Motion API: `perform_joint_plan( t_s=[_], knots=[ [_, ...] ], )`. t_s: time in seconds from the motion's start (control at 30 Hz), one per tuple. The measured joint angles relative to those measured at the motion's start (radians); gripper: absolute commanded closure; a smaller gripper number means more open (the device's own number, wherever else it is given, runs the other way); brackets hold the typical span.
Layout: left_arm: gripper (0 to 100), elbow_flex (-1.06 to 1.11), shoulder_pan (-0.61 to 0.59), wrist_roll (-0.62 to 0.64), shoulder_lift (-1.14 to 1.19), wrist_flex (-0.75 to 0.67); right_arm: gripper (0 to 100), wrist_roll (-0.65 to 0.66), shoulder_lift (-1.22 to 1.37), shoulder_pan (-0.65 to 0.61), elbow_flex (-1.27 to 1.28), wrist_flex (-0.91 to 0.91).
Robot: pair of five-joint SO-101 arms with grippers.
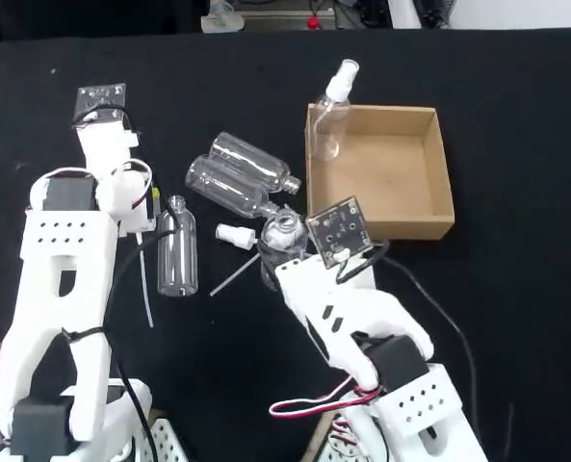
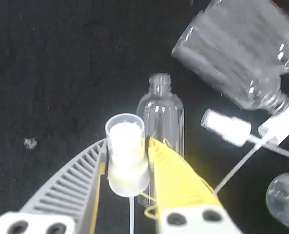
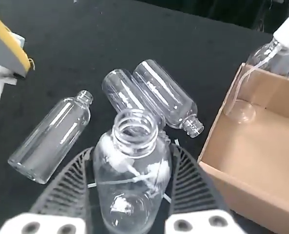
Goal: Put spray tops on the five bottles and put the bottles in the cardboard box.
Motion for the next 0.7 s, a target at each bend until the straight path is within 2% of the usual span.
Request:
perform_joint_plan(
  t_s=[0.3, 0.47, 0.7],
  knots=[
    [97, -0.163, 0.046, 0.000, -0.252, 0.035, 98.8, -0.005, -0.319, -0.002, 0.109, 0.060],
    [97, -0.132, 0.123, 0.000, -0.433, -0.083, 98.8, -0.005, -0.419, -0.003, 0.137, 0.129],
    [97, 0.072, 0.296, 0.000, -0.638, -0.321, 98.8, -0.006, -0.419, -0.035, 0.199, 0.077]
  ],
)
